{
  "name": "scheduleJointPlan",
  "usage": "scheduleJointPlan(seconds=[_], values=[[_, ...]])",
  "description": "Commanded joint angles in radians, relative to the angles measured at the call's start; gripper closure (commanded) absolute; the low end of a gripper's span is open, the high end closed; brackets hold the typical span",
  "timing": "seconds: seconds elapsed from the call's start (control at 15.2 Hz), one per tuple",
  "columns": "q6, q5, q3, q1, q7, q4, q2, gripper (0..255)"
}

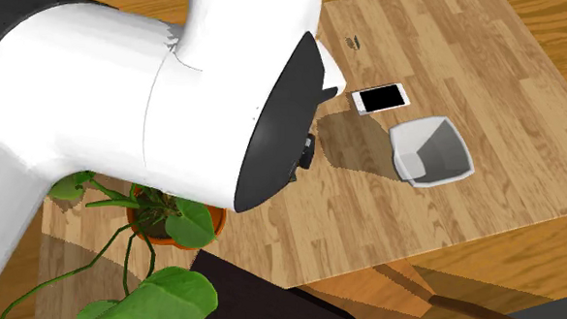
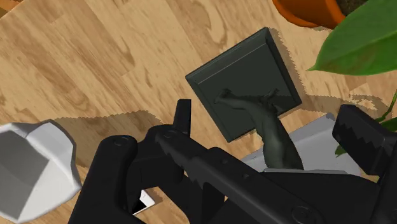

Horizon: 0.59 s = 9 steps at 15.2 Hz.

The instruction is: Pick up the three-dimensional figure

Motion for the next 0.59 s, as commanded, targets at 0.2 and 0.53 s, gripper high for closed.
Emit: scheduleJointPlan(seconds=[0.2,0.53], values=[[0.048,-0.017,0.05,0.018,0.083,0.14,0.181,0],[0.067,-0.057,0.084,0.043,0.163,0.315,0.372,0]])
